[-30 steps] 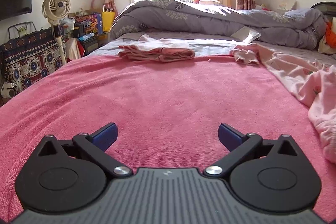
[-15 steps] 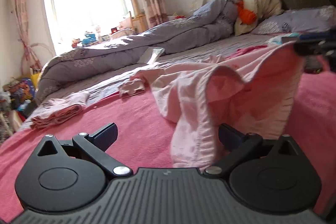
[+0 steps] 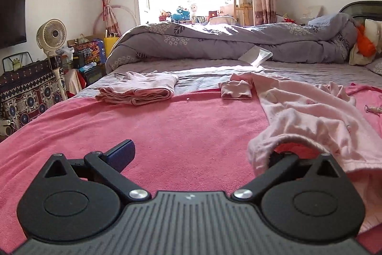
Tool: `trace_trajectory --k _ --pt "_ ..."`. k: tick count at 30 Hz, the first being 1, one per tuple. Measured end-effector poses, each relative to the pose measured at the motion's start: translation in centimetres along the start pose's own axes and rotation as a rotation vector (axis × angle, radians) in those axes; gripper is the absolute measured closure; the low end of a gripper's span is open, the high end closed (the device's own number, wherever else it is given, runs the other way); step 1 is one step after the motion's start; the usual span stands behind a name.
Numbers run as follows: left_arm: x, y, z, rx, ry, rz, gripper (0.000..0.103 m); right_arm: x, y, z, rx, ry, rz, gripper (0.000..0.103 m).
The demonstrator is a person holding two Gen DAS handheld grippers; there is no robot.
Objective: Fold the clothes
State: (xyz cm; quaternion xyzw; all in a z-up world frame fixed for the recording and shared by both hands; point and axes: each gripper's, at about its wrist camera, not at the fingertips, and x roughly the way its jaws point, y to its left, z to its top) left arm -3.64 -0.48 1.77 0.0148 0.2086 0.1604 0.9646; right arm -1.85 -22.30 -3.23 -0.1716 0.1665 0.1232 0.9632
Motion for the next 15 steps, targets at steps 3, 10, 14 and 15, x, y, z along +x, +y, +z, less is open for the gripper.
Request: trace_trajectory --k 3,10,14,15 --pt "-0.9 -1.5 0.2 0.111 -0.063 -0.059 0.000 1.9 -0.9 1.1 0.111 0.024 0.021 0.091" --pt "0.4 -9.4 -0.5 0.524 -0.179 -0.123 0.000 -3.2 -0.8 4.7 0.083 -0.273 0.047 0.091" --pt "3.0 -8.7 1.7 0.361 -0.117 -0.013 0.050 -4.8 -0.6 4.4 0.042 -0.311 0.062 0.091" --pt "3.5 -7.4 2.5 0.267 -0.091 0.001 0.060 -4.7 -0.4 4.1 0.021 -0.304 0.048 0.091"
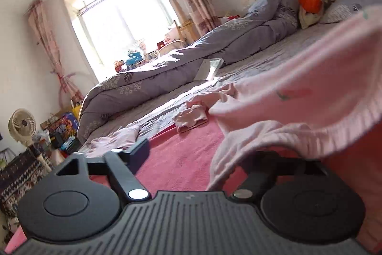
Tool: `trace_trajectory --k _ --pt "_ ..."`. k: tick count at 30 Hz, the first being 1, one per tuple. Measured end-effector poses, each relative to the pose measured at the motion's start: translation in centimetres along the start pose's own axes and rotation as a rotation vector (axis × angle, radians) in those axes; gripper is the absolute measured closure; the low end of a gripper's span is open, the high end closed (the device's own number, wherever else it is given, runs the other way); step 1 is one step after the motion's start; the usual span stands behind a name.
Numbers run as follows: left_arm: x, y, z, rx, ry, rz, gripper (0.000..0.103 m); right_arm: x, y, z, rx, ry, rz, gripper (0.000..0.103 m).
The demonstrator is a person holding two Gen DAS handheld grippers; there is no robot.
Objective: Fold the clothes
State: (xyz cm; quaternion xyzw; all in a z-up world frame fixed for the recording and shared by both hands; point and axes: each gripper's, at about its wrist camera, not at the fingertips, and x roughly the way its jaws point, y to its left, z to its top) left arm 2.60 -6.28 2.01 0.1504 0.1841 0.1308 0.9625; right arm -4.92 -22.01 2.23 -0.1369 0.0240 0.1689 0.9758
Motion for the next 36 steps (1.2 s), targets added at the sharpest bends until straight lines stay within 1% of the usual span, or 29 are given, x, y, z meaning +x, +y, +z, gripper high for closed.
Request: trace_trajectory --k 1,2,3,4,5,7,9,10,11,12,15,17,18,19,21,22,23,24,25,26,29,30,31,32,33,34,36 --pt "0.4 1.8 0.4 -0.107 0.030 0.009 0.074 0.1 0.2 -0.5 -0.016 0.015 -0.008 0.091" --pt "0.4 4.0 0.7 -0.236 0.041 -0.015 0.083 0.2 0.3 -1.0 -0.014 0.041 0.000 0.086" --pt "0.1 5.8 0.7 -0.330 0.025 -0.038 0.087 0.3 0.4 -1.6 -0.012 0.068 0.007 0.080" --pt "-0.4 7.5 0.7 -0.408 0.003 -0.056 0.088 0.5 0.7 -2.1 -0.004 0.092 0.018 0.066" --pt "-1.1 8.7 0.8 -0.441 -0.024 -0.042 0.088 0.6 1.4 -2.3 0.014 0.105 0.036 0.054" --pt "-2.9 10.3 0.6 -0.449 -0.084 0.026 0.088 0.9 2.7 -2.6 0.037 0.115 0.059 0.043" --pt "-4.2 11.9 0.2 -0.464 -0.107 0.071 0.088 1.2 4.0 -2.8 0.060 0.125 0.083 0.041" --pt "-4.8 12.8 -0.1 -0.479 -0.104 0.090 0.088 1.4 4.7 -3.0 0.072 0.130 0.095 0.038" --pt "-5.1 13.6 -0.6 -0.497 -0.090 0.102 0.087 1.5 5.2 -3.0 0.086 0.135 0.103 0.035" --pt "-5.2 14.3 -1.1 -0.516 -0.074 0.111 0.087 1.7 5.5 -3.0 0.109 0.142 0.107 0.034" --pt "-4.8 15.9 -3.2 -0.582 0.001 0.121 0.087 2.1 6.6 -3.0 0.187 0.162 0.140 0.033" --pt "-4.3 16.4 -4.6 -0.617 0.047 0.119 0.087 1.9 7.6 -2.7 0.196 0.152 0.167 0.033" --pt "-4.2 16.5 -5.2 -0.628 0.062 0.120 0.087 2.0 8.3 -2.6 0.173 0.146 0.167 0.033" --pt "-4.0 16.6 -5.7 -0.634 0.072 0.121 0.086 2.1 9.0 -2.5 0.144 0.142 0.159 0.033" --pt "-4.3 16.7 -6.4 -0.633 0.076 0.130 0.083 2.7 9.7 -2.6 0.083 0.152 0.090 0.039" --pt "-4.4 16.9 -6.6 -0.627 0.081 0.119 0.079 3.0 9.2 -2.7 0.069 0.149 0.040 0.051" --pt "-4.6 17.0 -6.8 -0.618 0.087 0.101 0.073 3.3 8.6 -2.8 0.055 0.146 -0.010 0.053" --pt "-4.7 17.2 -7.1 -0.609 0.093 0.083 0.069 3.5 7.8 -2.8 0.037 0.131 -0.061 0.051" --pt "-5.2 16.6 -7.2 -0.568 0.090 0.054 0.065 3.2 6.5 -2.6 0.011 0.088 -0.110 0.044" --pt "-6.0 15.6 -7.4 -0.515 0.084 0.020 0.065 2.7 5.3 -2.3 -0.011 0.043 -0.157 0.036" --pt "-7.8 11.3 -8.3 -0.345 0.085 -0.019 0.063 -0.7 3.2 -1.0 -0.100 -0.149 -0.301 0.032" --pt "-8.4 9.8 -8.6 -0.287 0.085 -0.029 0.063 -1.4 2.9 -1.1 -0.124 -0.166 -0.317 0.032" --pt "-8.6 8.9 -9.0 -0.257 0.094 -0.037 0.063 -2.0 2.7 -1.5 -0.145 -0.143 -0.309 0.032" --pt "-8.5 8.6 -9.5 -0.252 0.113 -0.044 0.063 -2.1 2.2 -2.1 -0.152 -0.087 -0.279 0.034" --pt "-8.3 8.4 -10.0 -0.254 0.135 -0.052 0.063 -2.1 1.8 -2.9 -0.144 -0.024 -0.243 0.034" --pt "-8.1 8.2 -10.6 -0.256 0.158 -0.060 0.059 -2.0 1.3 -3.9 -0.124 0.051 -0.201 0.034" --pt "-8.1 8.1 -10.6 -0.252 0.150 -0.054 0.054 -1.9 0.5 -6.0 -0.070 0.176 -0.112 0.034"
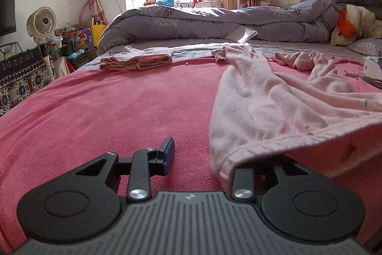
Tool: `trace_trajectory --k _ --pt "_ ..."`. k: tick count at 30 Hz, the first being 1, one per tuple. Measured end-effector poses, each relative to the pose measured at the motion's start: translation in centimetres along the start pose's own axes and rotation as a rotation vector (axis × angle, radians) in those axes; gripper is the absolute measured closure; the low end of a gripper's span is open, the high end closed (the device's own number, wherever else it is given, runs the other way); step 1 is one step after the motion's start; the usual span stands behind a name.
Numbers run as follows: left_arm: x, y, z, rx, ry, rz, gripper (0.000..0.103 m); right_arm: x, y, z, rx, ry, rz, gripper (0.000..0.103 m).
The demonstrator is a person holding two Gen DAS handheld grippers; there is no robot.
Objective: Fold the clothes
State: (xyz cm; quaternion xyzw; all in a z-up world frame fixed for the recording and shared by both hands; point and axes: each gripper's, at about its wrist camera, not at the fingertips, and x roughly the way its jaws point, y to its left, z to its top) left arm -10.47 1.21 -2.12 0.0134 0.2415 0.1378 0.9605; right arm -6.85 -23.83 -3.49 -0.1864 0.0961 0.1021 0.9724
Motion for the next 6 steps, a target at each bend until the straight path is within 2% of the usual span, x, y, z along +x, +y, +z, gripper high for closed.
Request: trace_trajectory --k 1,3,6 --pt "-0.3 -0.3 0.2 0.014 -0.021 0.005 0.050 -0.1 0.1 -0.7 0.015 0.033 0.032 0.035" --pt "-1.3 -1.1 1.0 0.071 -0.100 0.007 0.045 -0.6 0.9 -1.4 0.012 0.053 0.049 0.043" --pt "-2.4 -3.3 1.7 0.229 -0.229 -0.023 0.023 -0.6 1.6 -1.1 0.027 0.032 0.062 0.060"
